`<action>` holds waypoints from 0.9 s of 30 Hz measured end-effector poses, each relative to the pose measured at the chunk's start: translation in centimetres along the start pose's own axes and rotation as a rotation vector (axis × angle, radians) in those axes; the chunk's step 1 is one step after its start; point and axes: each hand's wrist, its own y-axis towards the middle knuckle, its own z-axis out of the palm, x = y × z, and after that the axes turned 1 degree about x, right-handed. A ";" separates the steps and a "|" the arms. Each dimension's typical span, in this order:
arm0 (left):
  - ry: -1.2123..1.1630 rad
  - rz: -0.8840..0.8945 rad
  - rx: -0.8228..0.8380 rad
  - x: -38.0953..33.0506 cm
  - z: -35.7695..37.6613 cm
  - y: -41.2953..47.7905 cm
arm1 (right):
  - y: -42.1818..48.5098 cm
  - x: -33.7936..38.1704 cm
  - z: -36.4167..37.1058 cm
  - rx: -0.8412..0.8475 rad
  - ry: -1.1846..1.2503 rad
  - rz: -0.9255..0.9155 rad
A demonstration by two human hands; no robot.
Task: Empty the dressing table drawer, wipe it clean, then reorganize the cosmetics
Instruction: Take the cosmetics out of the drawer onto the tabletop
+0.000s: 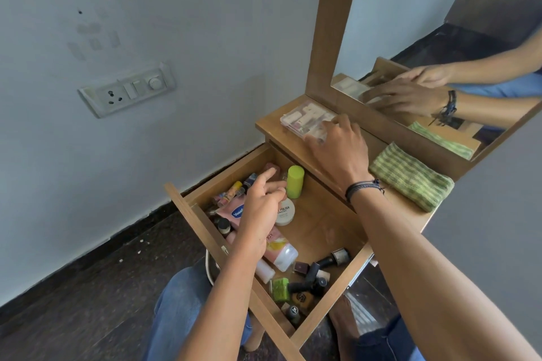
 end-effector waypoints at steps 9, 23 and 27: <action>0.110 0.010 0.006 0.7 -0.1 0.8 | 2.3 -0.6 1.5 -0.016 0.050 0.021; 0.365 0.071 0.022 0.9 -1.4 1.5 | -6.9 0.0 -0.1 -0.331 0.284 0.023; 0.603 0.092 -0.017 1.2 -2.4 1.8 | -13.5 -0.2 0.8 -0.218 0.344 -0.055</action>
